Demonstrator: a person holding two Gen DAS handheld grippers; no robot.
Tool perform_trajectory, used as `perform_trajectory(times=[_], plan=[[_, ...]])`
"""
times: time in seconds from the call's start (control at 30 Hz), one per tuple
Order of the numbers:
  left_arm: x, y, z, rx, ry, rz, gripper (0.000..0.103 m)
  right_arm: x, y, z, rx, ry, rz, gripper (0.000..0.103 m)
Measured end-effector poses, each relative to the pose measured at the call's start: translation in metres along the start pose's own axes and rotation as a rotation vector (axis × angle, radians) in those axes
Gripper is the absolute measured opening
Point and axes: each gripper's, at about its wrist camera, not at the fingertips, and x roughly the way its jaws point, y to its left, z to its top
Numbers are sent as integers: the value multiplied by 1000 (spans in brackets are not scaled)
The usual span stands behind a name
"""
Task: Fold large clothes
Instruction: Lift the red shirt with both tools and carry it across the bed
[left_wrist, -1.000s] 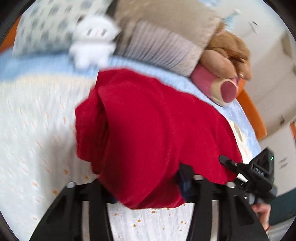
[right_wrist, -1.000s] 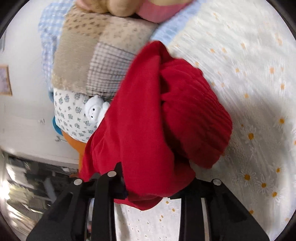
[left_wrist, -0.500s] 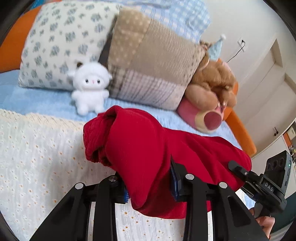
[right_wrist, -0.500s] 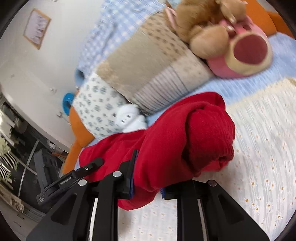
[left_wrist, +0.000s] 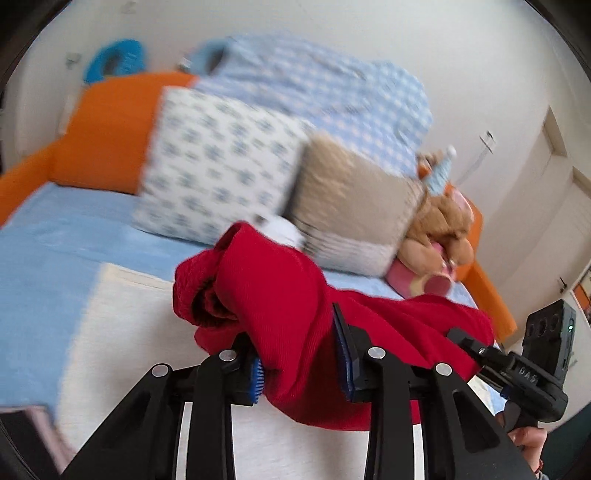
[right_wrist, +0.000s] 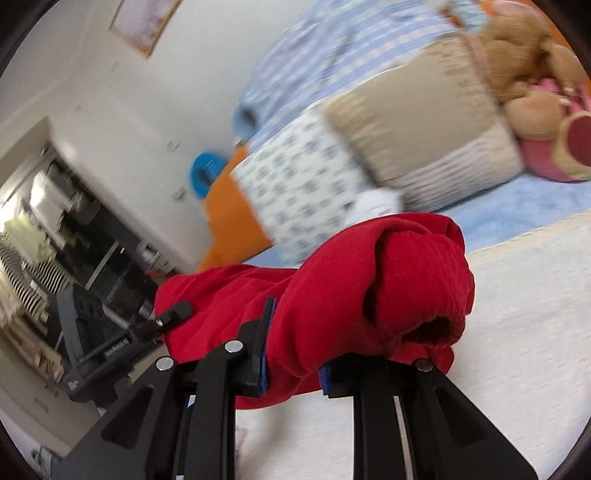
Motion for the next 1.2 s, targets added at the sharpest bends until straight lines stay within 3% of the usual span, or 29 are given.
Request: perform_trajectory(times=[0.2, 0.33, 0.5, 0.67, 0.77, 0.9, 1.2], plan=[[-116, 128, 9, -69, -34, 141, 33, 88, 124, -48, -39, 95, 135, 19], [-207, 223, -9, -181, -82, 205, 32, 151, 219, -97, -82, 168, 217, 19], [-313, 307, -33, -244, -162, 280, 32, 202, 320, -146, -156, 242, 322, 19], [-371, 371, -73, -297, -181, 329, 32, 235, 374, -201, -221, 294, 387, 20], [-377, 399, -110, -334, -150, 322, 32, 247, 377, -233, -250, 346, 386, 20], [-366, 413, -172, -374, -78, 257, 32, 250, 349, -279, -236, 447, 378, 20], [-361, 401, -284, -372, -22, 139, 31, 198, 272, -346, -205, 500, 413, 19]])
